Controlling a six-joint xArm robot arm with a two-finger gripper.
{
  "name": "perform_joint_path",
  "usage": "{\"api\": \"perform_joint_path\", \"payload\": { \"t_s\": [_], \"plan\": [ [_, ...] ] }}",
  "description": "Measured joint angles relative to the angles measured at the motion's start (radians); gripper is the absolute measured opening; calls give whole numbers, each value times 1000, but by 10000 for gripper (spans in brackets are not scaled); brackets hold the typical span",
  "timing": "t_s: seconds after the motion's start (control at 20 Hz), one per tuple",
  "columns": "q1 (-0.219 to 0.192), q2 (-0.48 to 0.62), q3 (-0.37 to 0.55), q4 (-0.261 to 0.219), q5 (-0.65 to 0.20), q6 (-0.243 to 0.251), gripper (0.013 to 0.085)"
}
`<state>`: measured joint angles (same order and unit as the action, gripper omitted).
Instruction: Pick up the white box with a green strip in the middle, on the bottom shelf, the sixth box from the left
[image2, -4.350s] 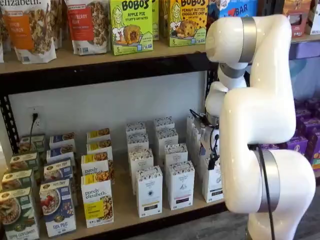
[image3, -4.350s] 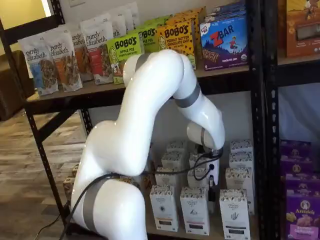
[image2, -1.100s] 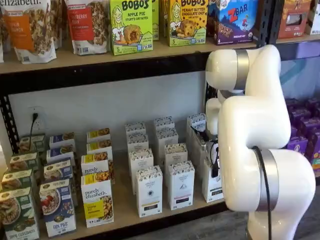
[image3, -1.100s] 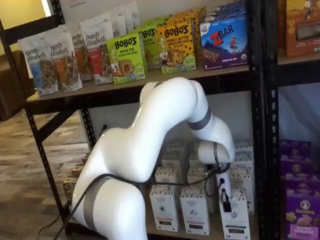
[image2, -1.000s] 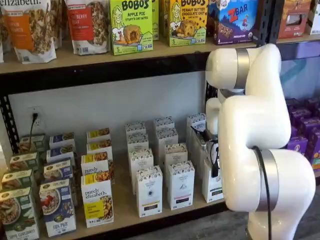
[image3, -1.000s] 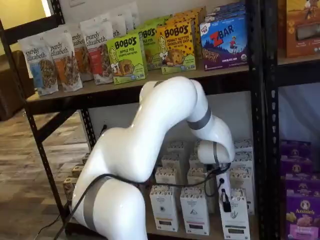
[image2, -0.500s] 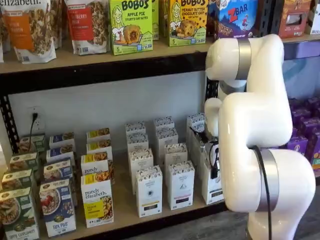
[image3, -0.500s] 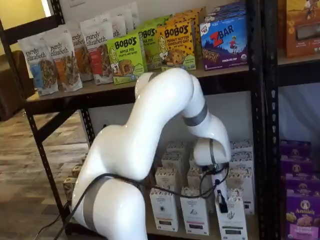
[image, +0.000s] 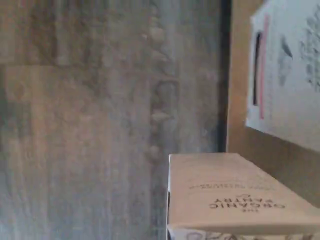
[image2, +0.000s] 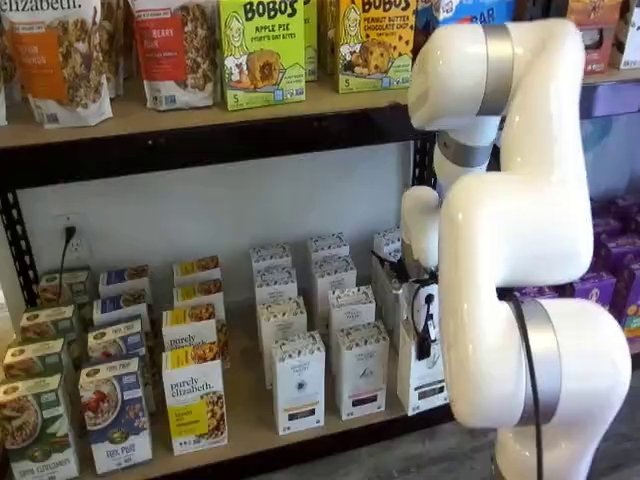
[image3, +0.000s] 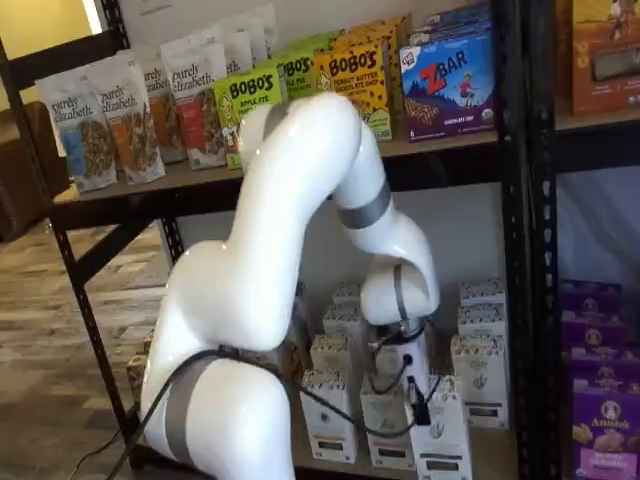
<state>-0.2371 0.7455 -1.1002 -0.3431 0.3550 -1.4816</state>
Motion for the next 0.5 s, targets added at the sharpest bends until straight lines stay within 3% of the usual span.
{"api": "perform_joint_path", "payload": {
  "t_s": [0.2,0.5],
  "plan": [
    [38,-149,162,-111,17,144,410],
    [102,-374,379,-77,50,175,410]
  ]
}}
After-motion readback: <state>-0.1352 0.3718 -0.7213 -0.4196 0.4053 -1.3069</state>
